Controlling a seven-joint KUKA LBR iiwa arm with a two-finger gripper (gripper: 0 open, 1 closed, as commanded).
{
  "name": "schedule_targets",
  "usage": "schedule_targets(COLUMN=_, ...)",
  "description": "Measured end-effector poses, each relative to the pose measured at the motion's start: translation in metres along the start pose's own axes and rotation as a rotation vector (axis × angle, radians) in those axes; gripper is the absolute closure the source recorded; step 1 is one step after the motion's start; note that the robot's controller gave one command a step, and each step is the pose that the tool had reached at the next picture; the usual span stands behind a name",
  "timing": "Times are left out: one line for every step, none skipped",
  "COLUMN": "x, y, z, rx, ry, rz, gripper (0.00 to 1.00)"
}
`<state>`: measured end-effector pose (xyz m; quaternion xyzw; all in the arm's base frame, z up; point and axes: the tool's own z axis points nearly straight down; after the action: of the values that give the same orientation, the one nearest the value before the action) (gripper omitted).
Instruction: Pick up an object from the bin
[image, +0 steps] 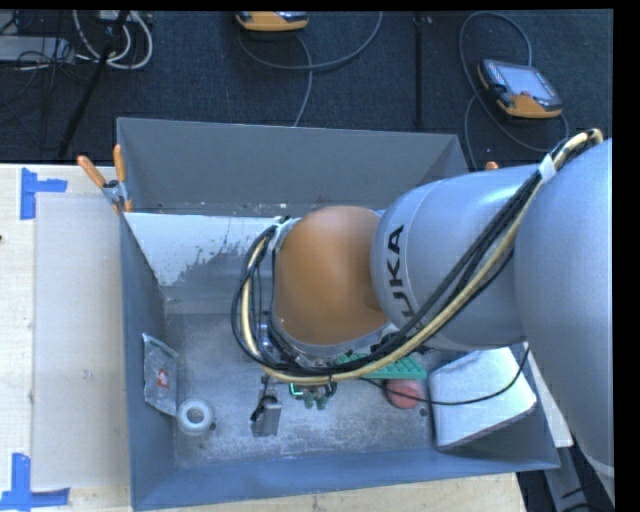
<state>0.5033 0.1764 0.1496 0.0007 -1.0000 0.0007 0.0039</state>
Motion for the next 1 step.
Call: schedule_targets(x=0.0029, y=0.0726, z=0.0848, rx=-0.001, ry=0.0, rz=-0.009, gripper=0.0)
